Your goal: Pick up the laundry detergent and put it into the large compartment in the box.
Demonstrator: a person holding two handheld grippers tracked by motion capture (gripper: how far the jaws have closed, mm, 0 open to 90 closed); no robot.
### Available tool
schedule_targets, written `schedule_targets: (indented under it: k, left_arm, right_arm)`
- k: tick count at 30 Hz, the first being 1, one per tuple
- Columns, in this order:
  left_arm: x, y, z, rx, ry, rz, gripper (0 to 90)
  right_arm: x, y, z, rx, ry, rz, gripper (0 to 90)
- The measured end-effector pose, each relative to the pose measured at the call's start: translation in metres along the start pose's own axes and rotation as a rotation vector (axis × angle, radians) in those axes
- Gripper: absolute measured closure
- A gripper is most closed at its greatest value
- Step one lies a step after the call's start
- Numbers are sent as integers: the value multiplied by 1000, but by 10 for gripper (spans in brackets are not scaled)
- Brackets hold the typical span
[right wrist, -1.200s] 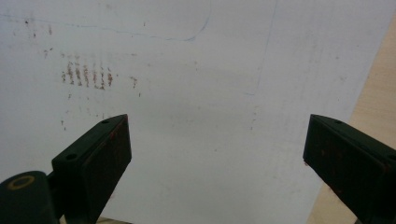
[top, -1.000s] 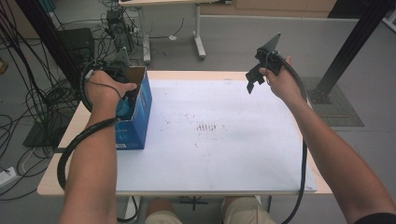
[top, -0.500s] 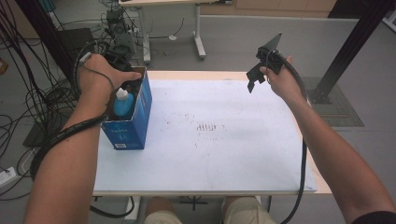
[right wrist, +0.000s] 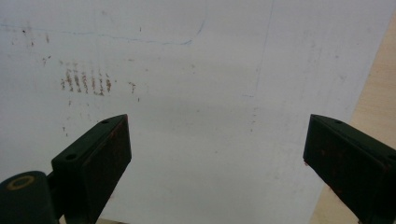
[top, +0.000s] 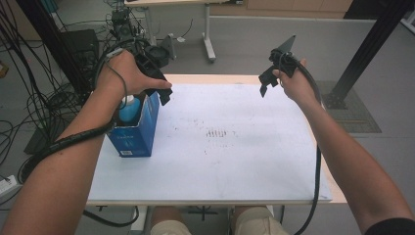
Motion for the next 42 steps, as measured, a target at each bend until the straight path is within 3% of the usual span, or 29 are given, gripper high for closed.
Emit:
schedule_targets:
  k: [7,15,18,34,42]
  left_arm:
    - [4,29,14,-185,15,15,77]
    - [2,60,28,-360,23,26,68]
    - [-2,71,31,-405,24,30,68]
    - [-9,96,38,-541,36,37,66]
    - [-10,103,40,-571,41,42,66]
  right_arm:
    - [-3,0,5,-4,-11,0,75]
    - [-4,4,10,-9,-17,5,73]
    - [-4,5,11,-5,-22,6,73]
    - [-9,1,19,3,-33,8,70]
    - [-8,0,17,4,-30,4,70]
Point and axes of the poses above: each handheld gripper's, and its own axes: x roughly backward along the jaws, z roughly out of its top, y roughly to its right, the point moved 3 cm from there along -x, roughly forward along the jaws, and after that the axes turned 9 degrees about -y, right-handed, at the moved point
